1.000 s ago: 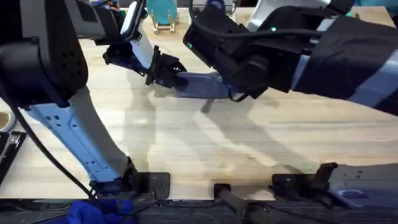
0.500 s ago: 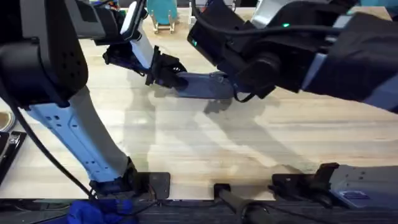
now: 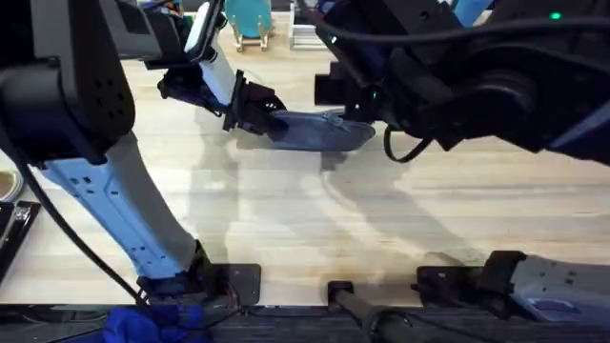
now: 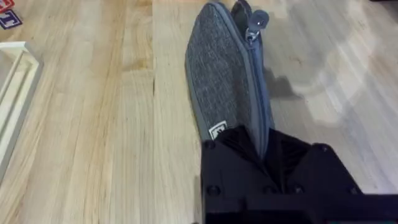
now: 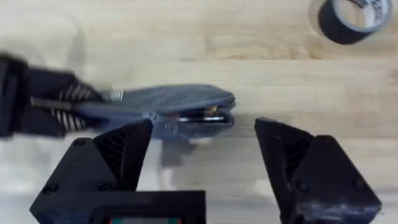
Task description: Unzip the bag, pick up the pens from the table one at a time and place them inside, then zip the bag closed.
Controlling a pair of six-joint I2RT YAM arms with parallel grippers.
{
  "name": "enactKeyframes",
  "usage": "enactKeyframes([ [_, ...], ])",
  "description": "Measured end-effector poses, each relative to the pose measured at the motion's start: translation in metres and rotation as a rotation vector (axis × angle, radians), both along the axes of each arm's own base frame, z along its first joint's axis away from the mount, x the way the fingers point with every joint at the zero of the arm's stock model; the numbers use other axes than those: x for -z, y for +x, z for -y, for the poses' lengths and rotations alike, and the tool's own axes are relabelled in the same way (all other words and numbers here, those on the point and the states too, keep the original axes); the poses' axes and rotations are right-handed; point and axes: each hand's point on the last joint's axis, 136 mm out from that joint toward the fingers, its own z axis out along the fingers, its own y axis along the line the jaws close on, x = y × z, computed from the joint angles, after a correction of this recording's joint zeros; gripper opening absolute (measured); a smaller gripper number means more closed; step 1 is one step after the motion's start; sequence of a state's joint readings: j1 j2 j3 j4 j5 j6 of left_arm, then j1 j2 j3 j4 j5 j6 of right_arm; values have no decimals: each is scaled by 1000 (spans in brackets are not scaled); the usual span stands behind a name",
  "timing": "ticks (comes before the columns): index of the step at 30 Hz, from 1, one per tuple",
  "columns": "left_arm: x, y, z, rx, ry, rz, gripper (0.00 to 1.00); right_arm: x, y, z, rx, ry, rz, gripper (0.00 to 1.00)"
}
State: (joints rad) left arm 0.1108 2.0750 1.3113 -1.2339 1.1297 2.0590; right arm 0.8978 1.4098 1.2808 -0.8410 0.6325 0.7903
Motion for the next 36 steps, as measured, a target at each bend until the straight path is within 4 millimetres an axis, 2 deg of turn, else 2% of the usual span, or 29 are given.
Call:
enactKeyframes([
  [7,0,0,0,0,0,0,42,9,-10,-13,-215,-90,-73,994],
  [15,0,0,0,0,0,0,41,13,-16,-21,-377,-162,-107,995],
  [36,0,-1,0,0,0,-7,42,16,-20,-26,-496,-213,-126,993],
])
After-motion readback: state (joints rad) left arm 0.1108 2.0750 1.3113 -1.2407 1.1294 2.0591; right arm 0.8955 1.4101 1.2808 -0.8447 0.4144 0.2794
